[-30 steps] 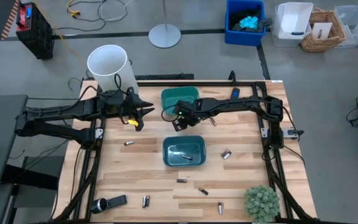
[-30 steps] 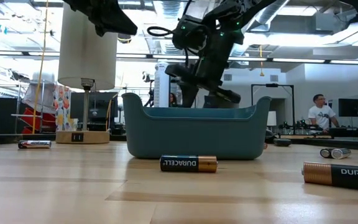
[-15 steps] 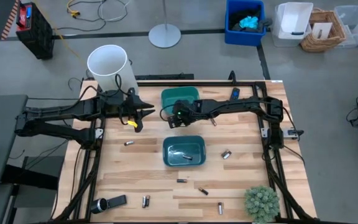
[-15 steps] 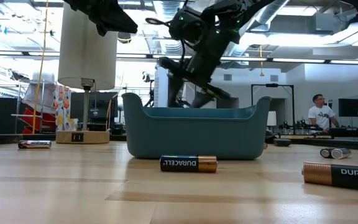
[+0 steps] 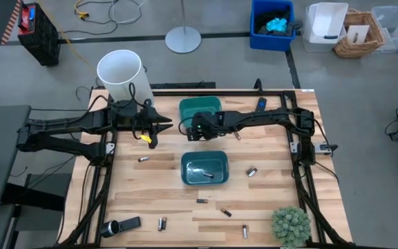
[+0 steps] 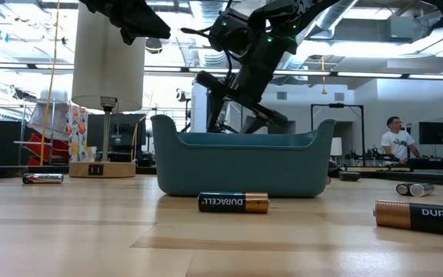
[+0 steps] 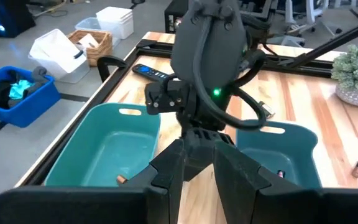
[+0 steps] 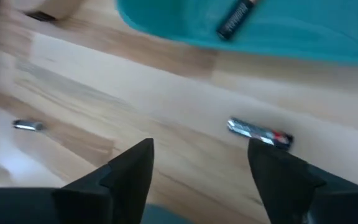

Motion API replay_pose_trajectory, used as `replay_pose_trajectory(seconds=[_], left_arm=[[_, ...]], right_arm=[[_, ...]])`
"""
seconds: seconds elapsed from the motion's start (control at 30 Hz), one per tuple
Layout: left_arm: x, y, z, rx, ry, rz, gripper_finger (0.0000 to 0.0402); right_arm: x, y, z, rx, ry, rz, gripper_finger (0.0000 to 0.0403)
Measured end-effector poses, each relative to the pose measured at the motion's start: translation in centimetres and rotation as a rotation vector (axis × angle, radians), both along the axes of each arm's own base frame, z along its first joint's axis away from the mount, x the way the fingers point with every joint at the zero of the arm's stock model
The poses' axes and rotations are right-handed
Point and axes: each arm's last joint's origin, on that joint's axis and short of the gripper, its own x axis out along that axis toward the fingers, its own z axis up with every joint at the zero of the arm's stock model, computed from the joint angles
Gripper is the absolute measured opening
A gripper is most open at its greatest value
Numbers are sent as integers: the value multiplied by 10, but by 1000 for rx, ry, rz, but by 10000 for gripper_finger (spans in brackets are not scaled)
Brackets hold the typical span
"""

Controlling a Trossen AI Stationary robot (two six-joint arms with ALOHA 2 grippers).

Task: Sort batteries
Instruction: Put the silver battery into the blue bin

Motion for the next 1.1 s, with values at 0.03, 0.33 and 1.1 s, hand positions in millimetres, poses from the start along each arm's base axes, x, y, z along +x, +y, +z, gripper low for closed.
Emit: replay_pose_trajectory(seconds=[0.03, 0.33, 1.1], left_arm=[[0, 0, 0, -2, 0, -7, 82], [0, -1, 0, 11, 3, -37, 82], [-1, -1, 1, 13, 0, -43, 82]], right_arm=[[-1, 0, -1, 9, 11, -13, 298], [-9, 4, -5, 10, 94, -93, 383], [3, 18, -25, -25, 116, -167, 388]])
